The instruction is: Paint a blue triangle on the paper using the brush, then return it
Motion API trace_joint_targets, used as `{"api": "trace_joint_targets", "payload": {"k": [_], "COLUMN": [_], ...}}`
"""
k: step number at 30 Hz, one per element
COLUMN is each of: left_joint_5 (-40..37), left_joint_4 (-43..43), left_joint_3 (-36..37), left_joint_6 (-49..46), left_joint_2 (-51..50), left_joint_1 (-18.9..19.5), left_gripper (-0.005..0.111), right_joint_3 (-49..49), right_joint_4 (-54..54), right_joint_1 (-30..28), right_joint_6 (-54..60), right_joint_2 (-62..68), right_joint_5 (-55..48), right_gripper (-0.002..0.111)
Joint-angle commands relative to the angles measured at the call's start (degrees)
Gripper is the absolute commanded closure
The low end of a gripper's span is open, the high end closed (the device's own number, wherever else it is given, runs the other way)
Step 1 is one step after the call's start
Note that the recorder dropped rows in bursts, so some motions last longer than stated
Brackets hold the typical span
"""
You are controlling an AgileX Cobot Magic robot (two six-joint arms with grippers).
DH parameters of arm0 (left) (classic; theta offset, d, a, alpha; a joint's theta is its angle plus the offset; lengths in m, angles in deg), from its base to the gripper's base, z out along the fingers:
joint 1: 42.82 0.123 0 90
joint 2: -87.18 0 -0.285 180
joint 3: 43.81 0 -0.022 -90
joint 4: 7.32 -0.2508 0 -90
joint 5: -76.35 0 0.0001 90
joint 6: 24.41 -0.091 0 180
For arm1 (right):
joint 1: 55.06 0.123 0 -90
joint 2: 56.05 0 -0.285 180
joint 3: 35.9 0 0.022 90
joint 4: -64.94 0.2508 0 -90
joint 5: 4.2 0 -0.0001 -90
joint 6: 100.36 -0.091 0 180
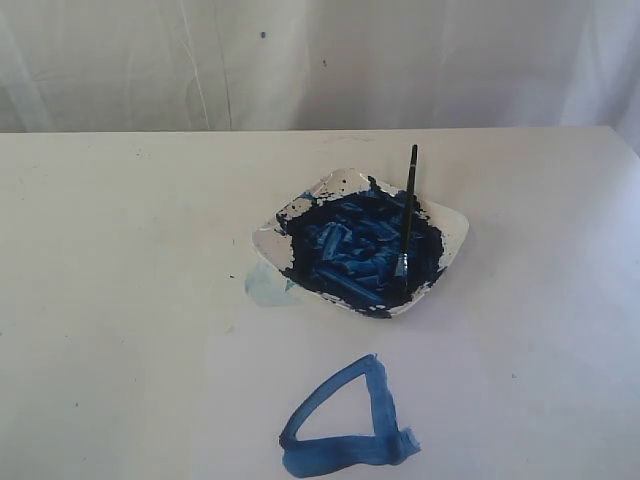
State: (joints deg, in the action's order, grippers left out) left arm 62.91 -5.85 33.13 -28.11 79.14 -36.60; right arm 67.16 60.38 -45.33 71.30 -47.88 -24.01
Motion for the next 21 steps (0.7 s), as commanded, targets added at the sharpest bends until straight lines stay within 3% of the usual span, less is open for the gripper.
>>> {"api": "trace_joint_targets", "payload": {"k": [1,12,21], "left_joint_5": [-0.2,0.1,0.1], "left_joint_4": [-0.1,-0.1,-0.1], "left_joint_3": [0.3,0.3,0.3], "left_joint_6": [-0.2,-0.2,-0.2], "left_joint_2": [0.3,0.3,0.3], "left_joint_1": [0.2,0.2,0.2], "left_gripper": [0.107,0.107,0.107], "right_joint_3": [-0.3,-0.3,-0.3], "right_joint_4": [0.0,0.1,0.1], "right_joint_1": [0.3,-6.2,-5.2], "right_joint_6": [0.6,0.6,0.6], "right_joint_2": [-0.4,-0.4,-0.4], "right_joint_5": [0.1,0.1,0.1], "right_gripper": [0.108,0.108,0.108]}}
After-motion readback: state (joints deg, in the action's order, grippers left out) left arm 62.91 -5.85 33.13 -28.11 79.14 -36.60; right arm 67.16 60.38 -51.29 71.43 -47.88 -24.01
